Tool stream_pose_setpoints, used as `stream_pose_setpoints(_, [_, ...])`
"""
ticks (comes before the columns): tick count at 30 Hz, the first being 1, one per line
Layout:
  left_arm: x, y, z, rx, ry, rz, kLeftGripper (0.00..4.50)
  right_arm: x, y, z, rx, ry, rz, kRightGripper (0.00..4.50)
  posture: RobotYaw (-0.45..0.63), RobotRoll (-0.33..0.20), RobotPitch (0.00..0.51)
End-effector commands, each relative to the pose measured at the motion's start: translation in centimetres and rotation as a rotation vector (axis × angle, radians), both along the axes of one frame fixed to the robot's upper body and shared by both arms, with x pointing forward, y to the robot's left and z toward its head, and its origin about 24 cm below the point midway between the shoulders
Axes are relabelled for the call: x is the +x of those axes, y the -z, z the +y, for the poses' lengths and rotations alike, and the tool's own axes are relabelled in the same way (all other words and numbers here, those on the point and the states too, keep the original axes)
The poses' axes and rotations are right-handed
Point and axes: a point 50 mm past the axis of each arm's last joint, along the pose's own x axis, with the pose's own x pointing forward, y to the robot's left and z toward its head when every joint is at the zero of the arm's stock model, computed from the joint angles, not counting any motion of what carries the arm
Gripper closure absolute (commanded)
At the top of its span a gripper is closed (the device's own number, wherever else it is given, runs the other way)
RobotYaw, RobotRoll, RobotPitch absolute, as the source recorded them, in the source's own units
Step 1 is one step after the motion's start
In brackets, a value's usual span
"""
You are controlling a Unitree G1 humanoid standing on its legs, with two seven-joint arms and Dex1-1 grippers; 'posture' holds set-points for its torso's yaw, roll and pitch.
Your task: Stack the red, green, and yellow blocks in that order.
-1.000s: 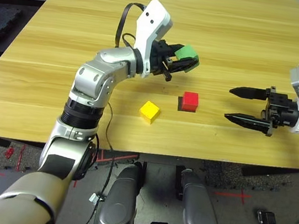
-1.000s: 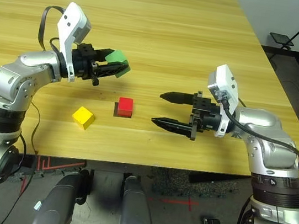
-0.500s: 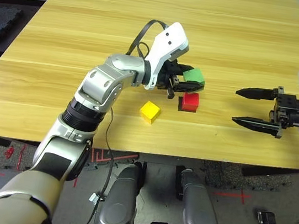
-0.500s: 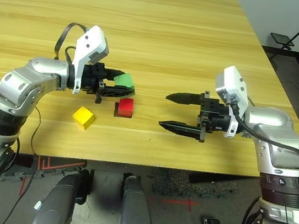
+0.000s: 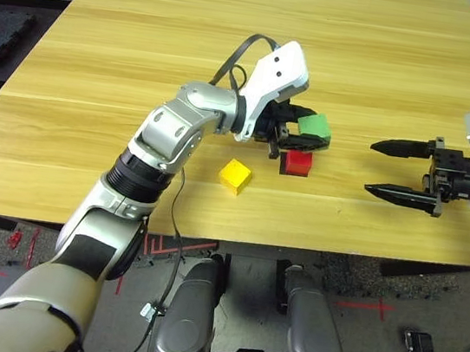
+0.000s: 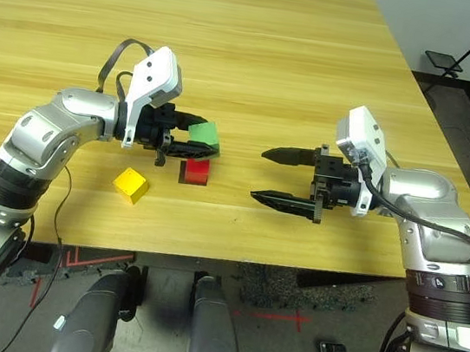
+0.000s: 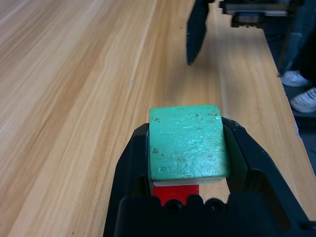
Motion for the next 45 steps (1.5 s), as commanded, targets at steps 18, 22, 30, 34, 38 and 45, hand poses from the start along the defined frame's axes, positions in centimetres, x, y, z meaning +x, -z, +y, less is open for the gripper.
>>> stream_pose_setpoints(18, [1.0, 1.9, -0.2, 0.059, 0.059, -0.022, 2.44, -0.1, 0.0, 0.4, -0.001, -0.013, -0.008, 0.00, 0.18, 0.105, 0.250])
stream_pose_setpoints(22, [0.8, 2.4, -0.3, 0.073, 0.077, -0.016, 2.44, -0.2, 0.0, 0.5, 0.001, -0.014, -0.010, 0.00, 0.18, 0.103, 0.251])
stream_pose_setpoints(30, [0.7, 3.0, -0.6, 0.080, 0.091, -0.012, 2.44, -0.1, 0.1, 0.5, 0.002, -0.012, -0.014, 0.00, 0.17, 0.098, 0.251])
stream_pose_setpoints(34, [0.6, 3.3, -0.6, 0.081, 0.091, -0.011, 2.44, -0.1, 0.1, 0.5, 0.001, -0.013, -0.015, 0.00, 0.17, 0.094, 0.250])
stream_pose_setpoints(38, [0.8, 3.4, -0.6, 0.080, 0.079, -0.012, 2.44, -0.1, 0.1, 0.6, -0.001, -0.015, -0.014, 0.00, 0.17, 0.092, 0.249])
stream_pose_setpoints(45, [1.3, 3.4, -0.5, 0.077, 0.056, -0.018, 2.44, -0.1, 0.1, 0.9, 0.002, -0.028, -0.013, 0.00, 0.17, 0.090, 0.247])
